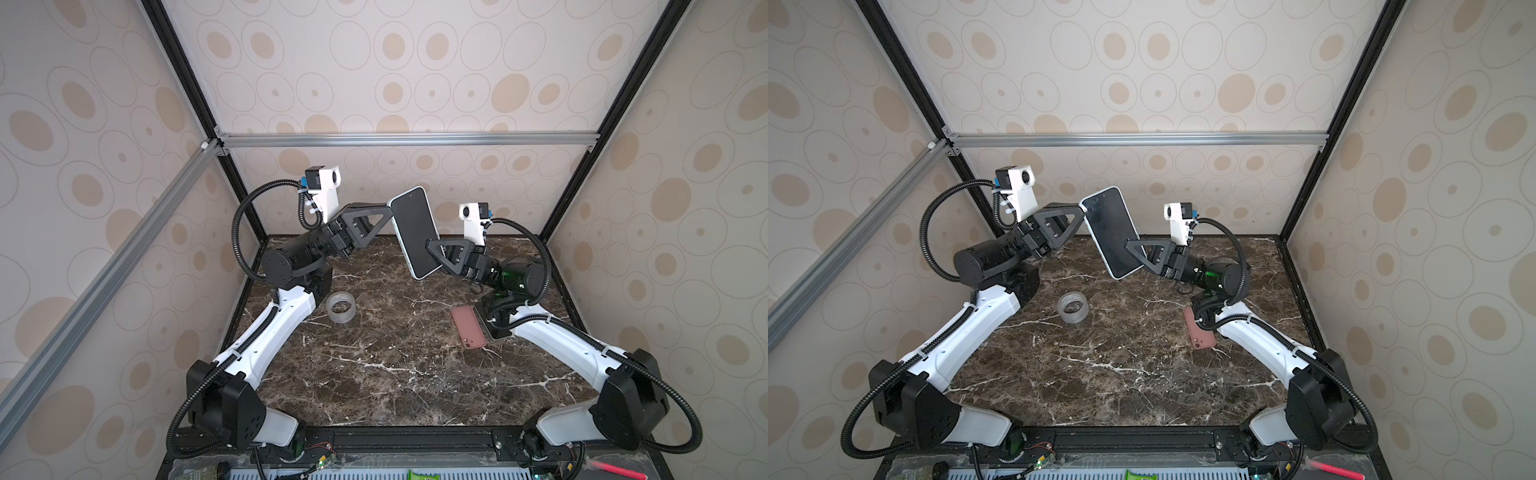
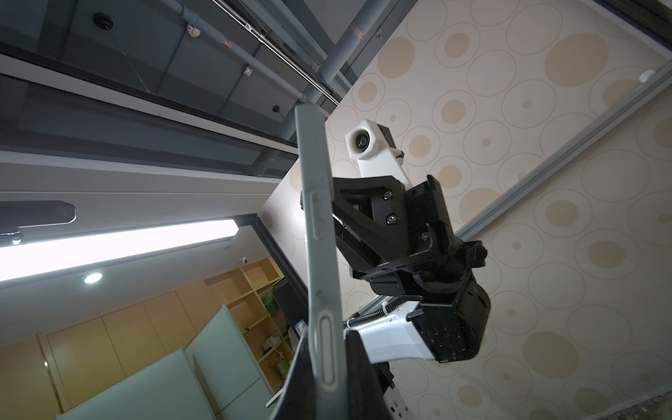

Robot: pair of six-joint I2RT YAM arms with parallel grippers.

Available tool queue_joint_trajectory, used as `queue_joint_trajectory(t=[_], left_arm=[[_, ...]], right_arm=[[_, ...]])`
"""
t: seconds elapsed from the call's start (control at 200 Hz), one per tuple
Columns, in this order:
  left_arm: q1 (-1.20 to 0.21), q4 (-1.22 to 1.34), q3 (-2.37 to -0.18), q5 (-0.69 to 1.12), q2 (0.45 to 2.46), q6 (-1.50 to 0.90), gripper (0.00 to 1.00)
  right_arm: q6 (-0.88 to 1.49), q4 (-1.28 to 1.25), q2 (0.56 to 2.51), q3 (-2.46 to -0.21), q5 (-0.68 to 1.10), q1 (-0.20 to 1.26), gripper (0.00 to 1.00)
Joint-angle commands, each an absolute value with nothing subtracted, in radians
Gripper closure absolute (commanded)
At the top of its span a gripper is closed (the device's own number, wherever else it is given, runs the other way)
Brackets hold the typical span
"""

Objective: Take the phone out of the phone case
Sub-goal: Remove the phone case from the phone.

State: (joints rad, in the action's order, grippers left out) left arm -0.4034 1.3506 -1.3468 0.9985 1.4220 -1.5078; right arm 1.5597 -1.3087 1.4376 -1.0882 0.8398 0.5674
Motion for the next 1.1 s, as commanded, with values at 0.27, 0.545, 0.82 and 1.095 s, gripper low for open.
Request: queue_joint_trajectory(t=[0.27, 0.545, 0.82, 1.095], left_arm=[[-0.527, 1.694, -1.459, 1.115, 1.342, -1.518, 1.00], [-0.531, 1.681, -1.452, 1.115, 1.342, -1.505, 1.00], [-0.541, 1.681, -1.452, 1.118, 1.345, -1.507, 1.00], [-0.542, 1.536, -1.439, 1.135, 1.325, -1.409, 0.86]], right_arm=[[1.730, -0.860, 1.623, -1.018, 0.827, 0.586, 1.00], [1.740, -0.876, 1.624, -1.013, 0.824, 0.587, 1.00], [1.758, -0.897, 1.639, -1.026, 0.819, 0.604, 1.00], [1.698, -0.875, 1.599, -1.021, 0.811, 0.579, 1.00]])
